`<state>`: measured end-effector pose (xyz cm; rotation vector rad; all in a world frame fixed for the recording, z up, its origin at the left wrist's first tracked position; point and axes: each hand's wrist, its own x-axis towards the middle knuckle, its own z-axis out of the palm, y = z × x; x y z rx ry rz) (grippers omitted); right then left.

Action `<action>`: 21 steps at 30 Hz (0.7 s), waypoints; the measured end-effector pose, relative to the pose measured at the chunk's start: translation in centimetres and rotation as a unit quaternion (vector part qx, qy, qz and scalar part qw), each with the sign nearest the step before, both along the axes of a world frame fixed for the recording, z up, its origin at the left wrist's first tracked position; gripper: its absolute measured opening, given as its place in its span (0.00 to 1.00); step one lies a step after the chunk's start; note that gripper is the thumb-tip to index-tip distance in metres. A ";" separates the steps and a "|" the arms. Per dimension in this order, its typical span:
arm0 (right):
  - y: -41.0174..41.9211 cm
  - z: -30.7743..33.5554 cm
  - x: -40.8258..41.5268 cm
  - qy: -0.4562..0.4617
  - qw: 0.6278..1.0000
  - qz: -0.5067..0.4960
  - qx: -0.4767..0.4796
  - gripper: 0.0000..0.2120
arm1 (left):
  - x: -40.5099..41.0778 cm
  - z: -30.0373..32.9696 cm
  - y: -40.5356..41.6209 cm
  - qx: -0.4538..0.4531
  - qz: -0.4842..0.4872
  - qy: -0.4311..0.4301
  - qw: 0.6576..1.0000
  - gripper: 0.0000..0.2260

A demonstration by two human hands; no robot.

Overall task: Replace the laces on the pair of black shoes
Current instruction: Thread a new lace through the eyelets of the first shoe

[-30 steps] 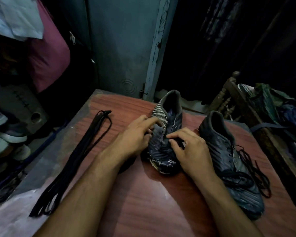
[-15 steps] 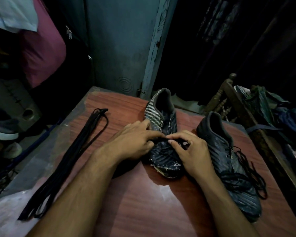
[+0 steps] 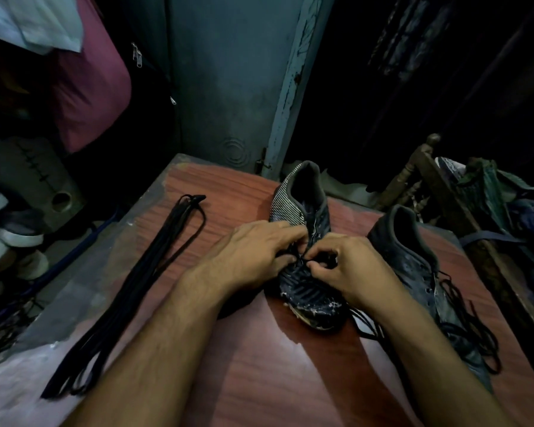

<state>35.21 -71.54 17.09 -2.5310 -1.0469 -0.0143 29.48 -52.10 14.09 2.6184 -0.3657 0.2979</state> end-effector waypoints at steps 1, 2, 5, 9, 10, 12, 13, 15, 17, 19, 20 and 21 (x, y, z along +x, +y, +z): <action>0.2 0.3 0.2 0.002 1.000 0.010 -0.018 0.06 | 0.0 -0.1 0.1 -0.006 -0.001 -0.002 1.000 0.08; 0.4 0.5 0.3 0.003 0.999 0.019 -0.034 0.06 | -0.1 -0.2 0.1 -0.010 -0.002 -0.004 1.000 0.08; 0.5 1.2 0.7 0.026 0.998 0.032 -0.056 0.06 | -0.2 -0.2 0.2 -0.015 -0.005 -0.008 1.000 0.08; 0.1 1.3 0.7 0.041 0.996 0.057 -0.052 0.06 | -0.1 -0.2 0.3 -0.017 -0.011 -0.012 1.000 0.07; 0.0 1.2 0.6 0.039 0.996 0.060 -0.046 0.06 | -0.1 -0.2 0.3 -0.016 -0.010 -0.013 1.000 0.07; -0.1 0.6 0.4 0.036 0.998 0.047 -0.026 0.05 | -0.2 -0.2 0.3 -0.022 -0.006 -0.012 1.000 0.07; -0.1 0.3 0.3 0.039 0.999 0.033 -0.009 0.05 | -0.1 -0.1 0.3 -0.026 -0.005 -0.013 1.000 0.07; -0.2 -0.4 -0.1 0.060 0.997 0.006 0.044 0.05 | -0.1 -0.1 0.2 -0.036 -0.005 -0.014 0.999 0.07; -0.3 -0.9 -0.5 0.093 0.990 -0.012 0.107 0.07 | -0.1 -0.1 0.3 -0.046 -0.004 -0.012 0.999 0.08; -0.5 -1.4 -0.7 0.121 0.981 -0.022 0.149 0.09 | -0.1 0.0 0.5 -0.056 -0.008 -0.006 0.998 0.09; -0.5 -1.5 -0.7 0.132 0.977 -0.026 0.164 0.08 | -0.2 0.1 0.7 -0.059 -0.012 0.000 0.998 0.10; -0.5 -1.6 -0.8 0.145 0.972 -0.030 0.181 0.08 | -0.3 0.1 0.8 -0.060 -0.016 0.008 0.998 0.12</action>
